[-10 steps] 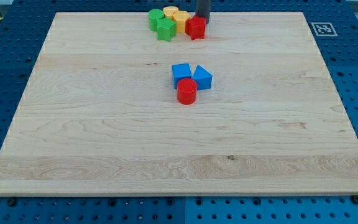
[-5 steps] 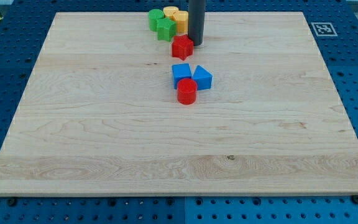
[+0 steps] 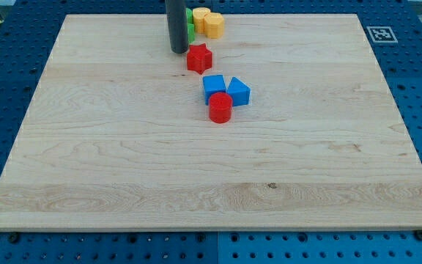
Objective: Push the red star closer to blue cube
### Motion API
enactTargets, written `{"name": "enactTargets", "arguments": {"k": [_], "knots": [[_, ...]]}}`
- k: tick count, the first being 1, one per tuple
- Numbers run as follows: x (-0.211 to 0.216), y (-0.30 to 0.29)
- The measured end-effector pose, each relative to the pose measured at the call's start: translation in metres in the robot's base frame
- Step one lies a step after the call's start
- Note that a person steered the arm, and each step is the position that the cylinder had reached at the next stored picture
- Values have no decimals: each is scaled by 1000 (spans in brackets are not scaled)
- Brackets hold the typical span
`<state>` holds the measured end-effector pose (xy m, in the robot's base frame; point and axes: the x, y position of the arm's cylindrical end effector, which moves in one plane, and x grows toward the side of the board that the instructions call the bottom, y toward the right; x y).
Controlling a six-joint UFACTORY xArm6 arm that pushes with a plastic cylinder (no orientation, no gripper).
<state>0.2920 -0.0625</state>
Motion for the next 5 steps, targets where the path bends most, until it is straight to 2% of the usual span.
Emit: {"name": "enactTargets", "arguments": {"k": [2,5], "knots": [[5,54],[55,56]]}}
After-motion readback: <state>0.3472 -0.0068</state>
